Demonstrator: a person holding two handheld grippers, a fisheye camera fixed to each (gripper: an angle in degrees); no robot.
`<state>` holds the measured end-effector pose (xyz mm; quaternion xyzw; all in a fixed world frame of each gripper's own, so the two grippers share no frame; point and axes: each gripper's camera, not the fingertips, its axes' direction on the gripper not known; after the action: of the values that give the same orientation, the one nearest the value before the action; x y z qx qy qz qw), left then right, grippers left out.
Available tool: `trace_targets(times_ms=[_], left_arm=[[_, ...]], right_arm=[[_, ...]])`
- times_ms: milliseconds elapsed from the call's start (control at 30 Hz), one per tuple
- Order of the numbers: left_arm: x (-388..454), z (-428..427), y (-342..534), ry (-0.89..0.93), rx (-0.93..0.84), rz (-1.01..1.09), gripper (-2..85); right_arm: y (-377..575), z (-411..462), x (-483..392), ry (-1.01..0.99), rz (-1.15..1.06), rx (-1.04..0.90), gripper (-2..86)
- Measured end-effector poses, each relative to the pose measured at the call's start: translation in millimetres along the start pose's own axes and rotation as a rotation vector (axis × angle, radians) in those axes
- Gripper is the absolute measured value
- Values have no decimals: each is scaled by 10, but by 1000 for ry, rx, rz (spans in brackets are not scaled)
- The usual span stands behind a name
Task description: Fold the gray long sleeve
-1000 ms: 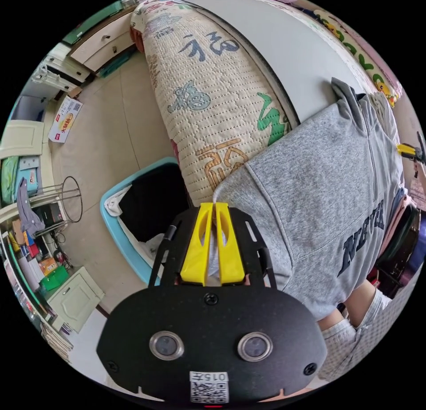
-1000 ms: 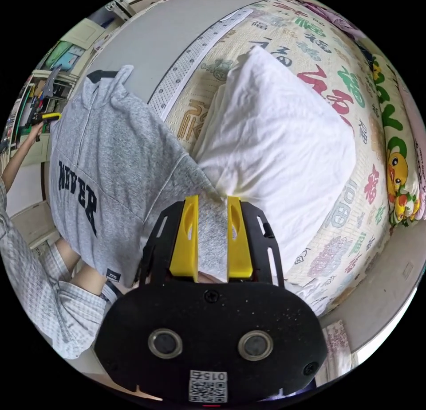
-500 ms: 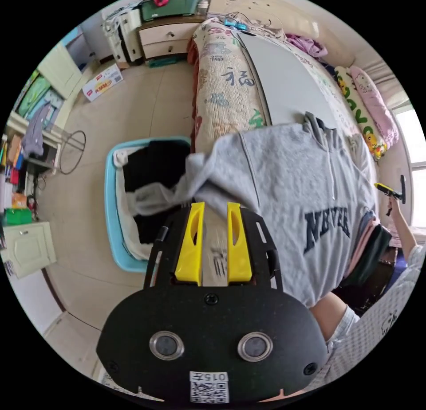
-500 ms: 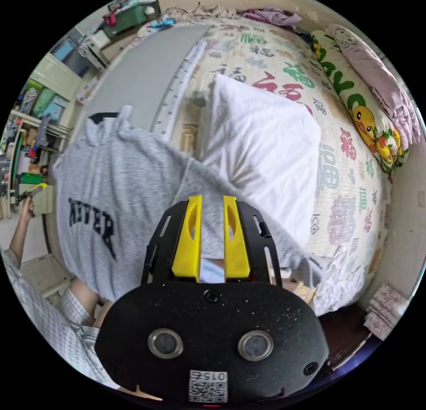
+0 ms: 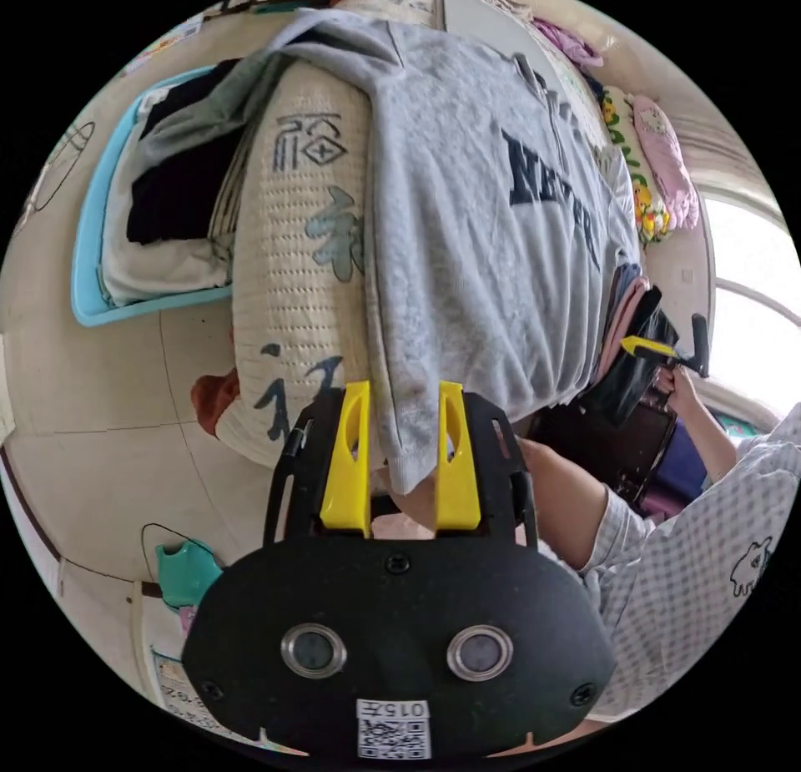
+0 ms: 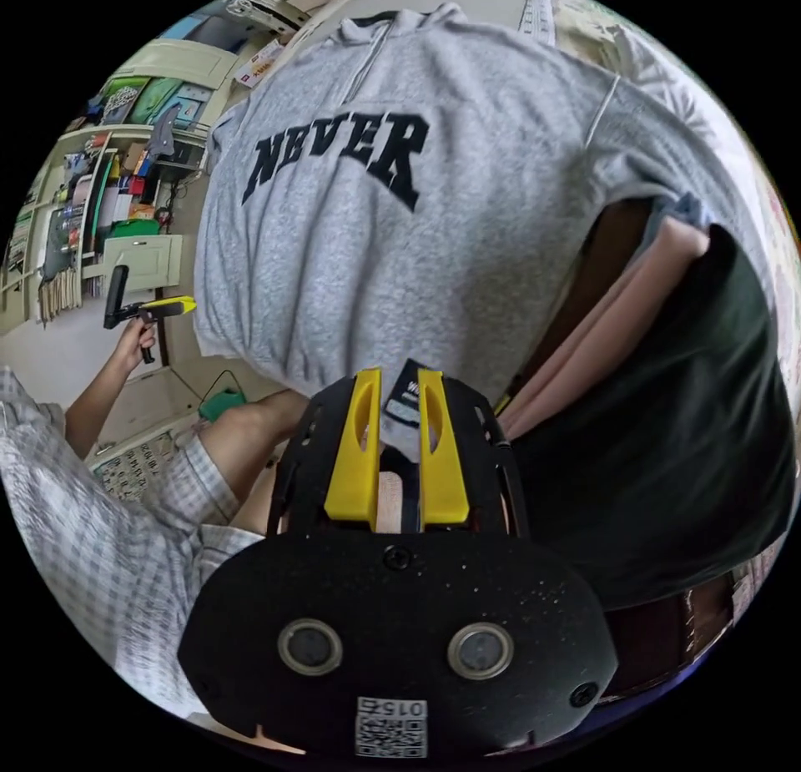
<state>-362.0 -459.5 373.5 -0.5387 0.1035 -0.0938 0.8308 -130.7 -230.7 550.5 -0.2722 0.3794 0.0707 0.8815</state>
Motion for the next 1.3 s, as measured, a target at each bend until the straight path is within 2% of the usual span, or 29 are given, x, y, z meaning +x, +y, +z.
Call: trace_targets(times_ms=[133,333,533,700,833,967,1133,1300], left_arm=[[-92,70,5,-63,8,42,68],[-347,68,120,6,94,26,8],[-472,102,164,-17,150,-48,9],[-521,181,78,47,169,-129,41],[-453,322,-80,54,105,-125,85],[-388,362,-235,11,65,-112,85],[-308,425,-402,-1,45,-137,84],[-183,443,-517,-7,34,-184,63]], right_arm=[[-197,116,-32,38,-38,-97,85],[-436,205,26,31,-23,-213,92],[-617,242,61,10,30,-303,91],[-633,389,8,-27,83,-406,89],[-616,355,-82,-48,111,-388,88],[-641,260,-15,-36,138,-333,87],[-795,62,525,-20,260,-199,102],[-1087,101,1242,-31,352,-163,116]])
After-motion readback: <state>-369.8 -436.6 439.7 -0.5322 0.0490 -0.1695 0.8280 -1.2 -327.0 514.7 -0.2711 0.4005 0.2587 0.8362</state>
